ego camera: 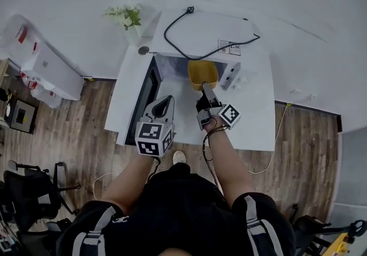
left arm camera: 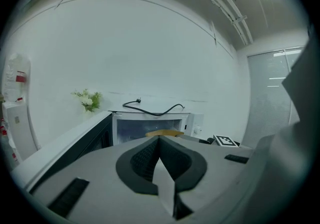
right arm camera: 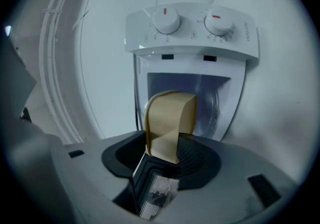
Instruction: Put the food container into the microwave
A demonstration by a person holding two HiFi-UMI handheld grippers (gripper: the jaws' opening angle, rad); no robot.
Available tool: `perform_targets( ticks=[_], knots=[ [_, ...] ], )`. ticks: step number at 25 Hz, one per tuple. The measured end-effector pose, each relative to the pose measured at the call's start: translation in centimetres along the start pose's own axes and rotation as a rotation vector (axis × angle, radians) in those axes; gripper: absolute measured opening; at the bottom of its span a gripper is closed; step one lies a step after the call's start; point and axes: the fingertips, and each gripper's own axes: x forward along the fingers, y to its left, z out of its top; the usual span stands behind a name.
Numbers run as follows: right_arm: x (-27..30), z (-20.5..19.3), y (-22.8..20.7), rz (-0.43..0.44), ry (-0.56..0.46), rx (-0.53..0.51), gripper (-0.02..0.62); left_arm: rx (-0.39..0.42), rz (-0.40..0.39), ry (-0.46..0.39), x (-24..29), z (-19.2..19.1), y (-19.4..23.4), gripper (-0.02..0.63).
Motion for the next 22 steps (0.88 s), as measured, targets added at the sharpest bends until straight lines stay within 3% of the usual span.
perform_targets(
  ticks=[10, 15, 22],
  knots=[
    [6.4, 2.3, -5.3, -0.074, 0.006, 0.016, 0.198, -0.02, 0.03, 0.037, 3.0, -1.0, 2.9, 0.006],
    [8.7, 2.8, -6.4, -0.077, -0.011, 0.054, 0.198, -0.019, 0.035, 0.05, 3.9, -1.2, 3.6, 0.006],
    [11.2, 3.9, -8.1, -0.151, -0.035, 0.084, 0.212, -0.026, 0.033, 0.066, 5.0, -1.5, 4.1, 0.006]
  ],
)
